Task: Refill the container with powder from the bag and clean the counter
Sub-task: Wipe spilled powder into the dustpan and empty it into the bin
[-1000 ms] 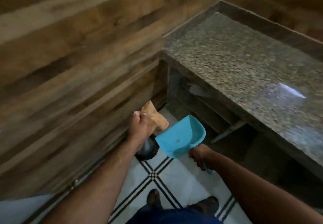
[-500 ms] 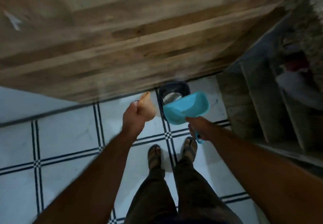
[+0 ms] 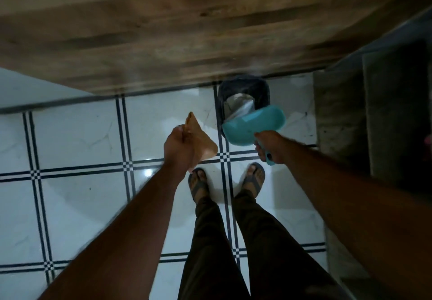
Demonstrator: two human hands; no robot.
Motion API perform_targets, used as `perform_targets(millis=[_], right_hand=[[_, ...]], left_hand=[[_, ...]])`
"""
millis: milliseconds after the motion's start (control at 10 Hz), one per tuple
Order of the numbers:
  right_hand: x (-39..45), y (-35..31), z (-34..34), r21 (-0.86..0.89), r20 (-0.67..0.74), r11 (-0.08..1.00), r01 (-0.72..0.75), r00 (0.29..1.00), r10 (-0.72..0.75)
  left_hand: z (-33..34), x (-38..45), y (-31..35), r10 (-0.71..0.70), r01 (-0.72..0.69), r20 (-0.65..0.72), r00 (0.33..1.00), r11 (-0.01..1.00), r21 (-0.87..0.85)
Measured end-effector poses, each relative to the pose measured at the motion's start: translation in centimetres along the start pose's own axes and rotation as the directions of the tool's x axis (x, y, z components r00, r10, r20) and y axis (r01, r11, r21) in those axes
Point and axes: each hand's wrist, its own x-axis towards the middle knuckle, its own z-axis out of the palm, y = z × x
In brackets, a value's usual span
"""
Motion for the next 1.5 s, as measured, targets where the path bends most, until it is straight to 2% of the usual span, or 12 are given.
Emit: perform_targets(millis=[200,300,400,500,700,900,1000,1100,1200,1300,1400,1500], right_hand=[[0.9,1.1,-0.7,0.151,0.035,0.980,-0.128,0.992,0.124],[2.2,3.5,-0.3,0.113,-0.025,0.994,-0.005,1.000,0.008],[4.7,6.3,-0.1,-0.013,-0.130,0.992,0.129,0.983,-0.129],[8.3,8.5,0.5,-0.028,-0.213,0.984,0.175,0.961,-0.177],[14.5,11.2,2.7,0.058,-0.229,0.974,0.219,0.953,-0.201],[19.0,12.4,4.8,0.100,-0.211,0.991,0.084,0.976,-0.062],[19.1,11.0,5.4,0.016,-0.266,0.998,0.067,0.962,-0.060],[19.3,10.1,5.7,-0.005,-0.266,1.000,-0.001,0.964,-0.001],[19.2,9.2,5.4,-0.070,-0.242,0.990,-0.123,0.965,0.103],[17.8,8.3,5.2,-0.175,-0.285,0.962,-0.208,0.946,0.153],[14.7,7.1,5.4,-0.298,-0.479,0.947,-0.116,0.877,-0.044],[8.4,4.4,5.9,0.041,-0.183,0.971,0.235,0.957,-0.224]], left_hand=[[0.2,-1.2,-0.6,-0.081,0.082,0.020,0.997,0.992,-0.098],[0.3,0.1,-1.7,-0.132,0.148,0.080,0.988,0.958,-0.246],[1.3,1.4,-2.1,-0.073,0.086,0.088,0.993,0.984,-0.159],[2.3,3.6,-2.7,-0.156,0.191,0.129,0.979,0.920,-0.341],[4.7,8.2,-5.8,-0.146,0.180,0.116,0.982,0.905,-0.385],[6.0,10.7,-8.6,-0.105,0.135,0.100,0.989,0.916,-0.377],[6.4,11.0,-9.7,-0.026,0.041,0.072,0.997,0.975,-0.218],[6.0,10.1,-8.8,-0.096,0.181,0.204,0.974,0.872,-0.455],[5.9,9.5,-8.2,-0.186,0.257,0.184,0.965,0.812,-0.525],[6.0,9.0,-7.5,-0.119,0.143,0.091,0.989,0.930,-0.338],[5.3,7.3,-5.0,-0.123,0.146,0.109,0.986,0.958,-0.247],[4.5,3.9,-0.3,-0.055,0.109,0.199,0.979,0.955,-0.275]])
